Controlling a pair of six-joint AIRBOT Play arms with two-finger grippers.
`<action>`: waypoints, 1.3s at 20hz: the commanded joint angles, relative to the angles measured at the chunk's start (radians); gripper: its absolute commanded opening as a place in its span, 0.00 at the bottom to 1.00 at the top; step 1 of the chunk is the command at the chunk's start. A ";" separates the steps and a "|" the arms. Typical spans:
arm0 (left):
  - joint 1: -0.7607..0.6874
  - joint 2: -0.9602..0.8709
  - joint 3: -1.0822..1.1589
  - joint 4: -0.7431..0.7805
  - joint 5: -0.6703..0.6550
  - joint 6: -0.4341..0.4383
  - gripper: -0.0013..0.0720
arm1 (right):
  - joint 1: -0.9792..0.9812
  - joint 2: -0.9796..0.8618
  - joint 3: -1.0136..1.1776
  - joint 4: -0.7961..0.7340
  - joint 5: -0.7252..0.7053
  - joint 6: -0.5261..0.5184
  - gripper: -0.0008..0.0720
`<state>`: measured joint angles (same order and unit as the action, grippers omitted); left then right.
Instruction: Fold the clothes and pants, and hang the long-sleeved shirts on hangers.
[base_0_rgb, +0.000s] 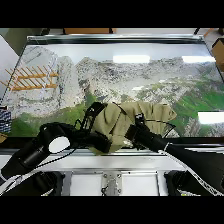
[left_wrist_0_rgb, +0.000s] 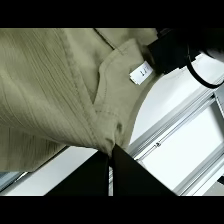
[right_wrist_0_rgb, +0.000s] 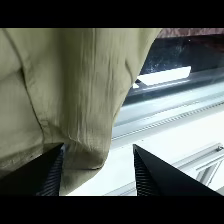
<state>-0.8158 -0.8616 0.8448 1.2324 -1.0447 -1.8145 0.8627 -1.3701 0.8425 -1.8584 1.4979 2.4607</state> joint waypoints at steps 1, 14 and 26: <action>0.008 0.006 0.000 -0.003 -0.038 0.000 0.03 | 0.000 0.000 0.000 0.002 0.011 -0.004 0.64; 0.008 -0.009 0.000 0.007 -0.037 0.000 0.03 | -0.002 0.018 0.000 0.071 -0.103 -0.119 0.03; 0.010 0.088 0.000 -0.005 -0.021 -0.032 0.03 | -0.298 0.772 0.117 0.182 0.162 -0.279 0.03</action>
<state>-0.8074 -0.8047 0.8448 1.2358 -1.0756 -1.8172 0.6342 -0.7792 0.9363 -1.7542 1.6001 2.1529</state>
